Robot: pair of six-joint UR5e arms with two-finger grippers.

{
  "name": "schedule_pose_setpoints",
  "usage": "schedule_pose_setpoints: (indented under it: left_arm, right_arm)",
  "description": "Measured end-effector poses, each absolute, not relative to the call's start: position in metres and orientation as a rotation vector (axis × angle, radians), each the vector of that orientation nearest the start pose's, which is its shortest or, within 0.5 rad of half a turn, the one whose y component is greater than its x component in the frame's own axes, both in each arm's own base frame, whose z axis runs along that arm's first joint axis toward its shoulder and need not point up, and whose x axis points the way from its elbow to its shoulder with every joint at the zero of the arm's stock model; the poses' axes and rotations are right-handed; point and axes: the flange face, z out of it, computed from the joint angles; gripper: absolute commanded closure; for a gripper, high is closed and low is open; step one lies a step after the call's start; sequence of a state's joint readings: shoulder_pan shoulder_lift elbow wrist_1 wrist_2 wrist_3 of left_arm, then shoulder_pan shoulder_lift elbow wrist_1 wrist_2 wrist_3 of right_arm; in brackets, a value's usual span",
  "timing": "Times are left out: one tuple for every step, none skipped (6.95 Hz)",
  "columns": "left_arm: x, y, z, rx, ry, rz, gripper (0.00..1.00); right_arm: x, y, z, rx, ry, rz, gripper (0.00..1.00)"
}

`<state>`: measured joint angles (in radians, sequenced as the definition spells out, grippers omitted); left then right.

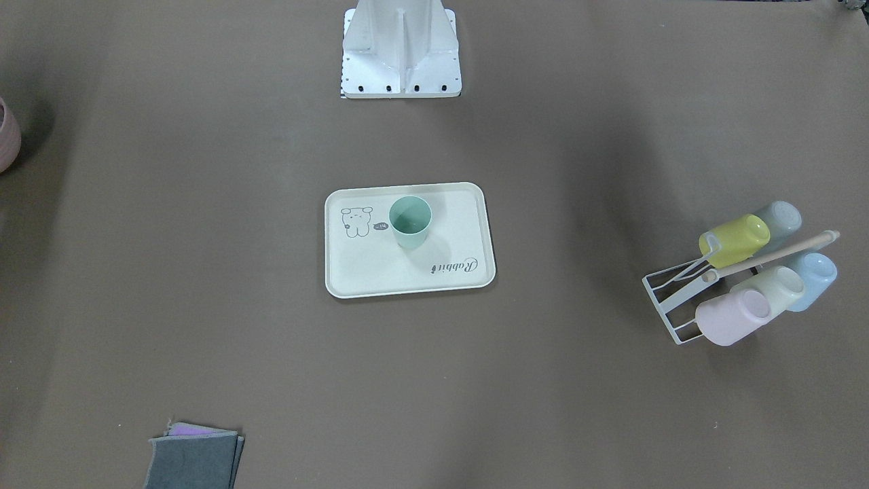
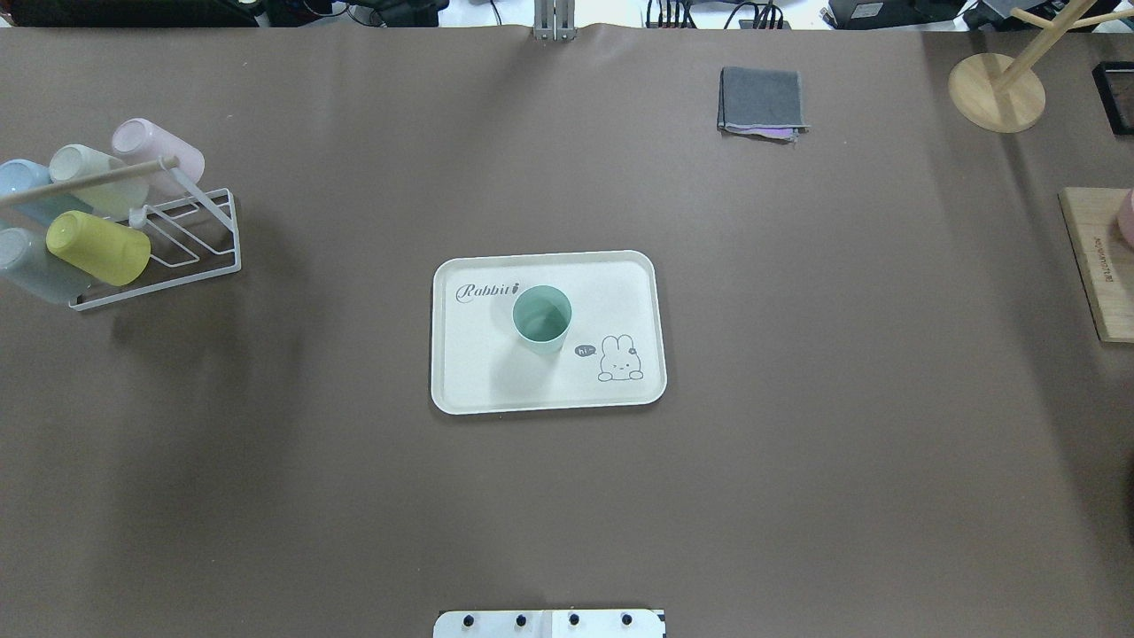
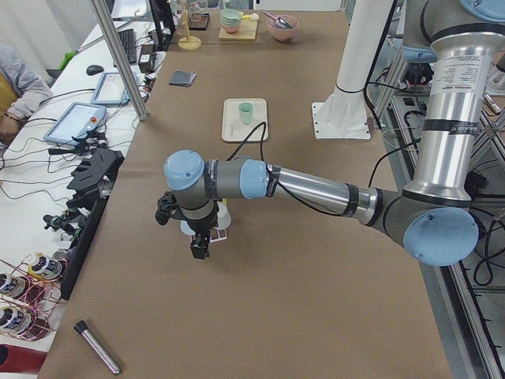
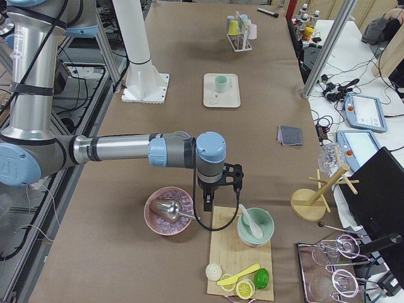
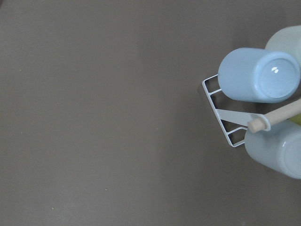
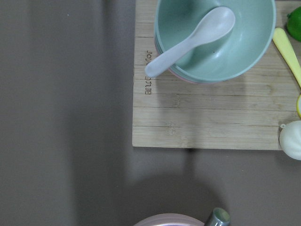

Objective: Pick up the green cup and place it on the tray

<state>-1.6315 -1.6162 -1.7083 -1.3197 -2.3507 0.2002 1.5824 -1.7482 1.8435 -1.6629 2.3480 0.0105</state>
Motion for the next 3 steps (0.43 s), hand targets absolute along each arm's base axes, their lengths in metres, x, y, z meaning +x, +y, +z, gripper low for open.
schedule_pose_setpoints:
  left_arm:
    - [-0.1033, -0.4868, 0.5975, 0.042, 0.782, 0.088, 0.02]
    - [-0.1089, -0.4821, 0.5998, 0.045, 0.782, 0.078, 0.02]
    - [-0.1116, -0.48, 0.602, 0.044, 0.782, 0.07, 0.02]
  right_arm:
    - [0.0686, -0.4116, 0.6178, -0.003, -0.775, 0.022, 0.0]
    - [0.0687, -0.4105, 0.6191, -0.006, -0.774, 0.023, 0.0]
    - [0.0688, -0.4104, 0.6195, -0.007, -0.772, 0.024, 0.0]
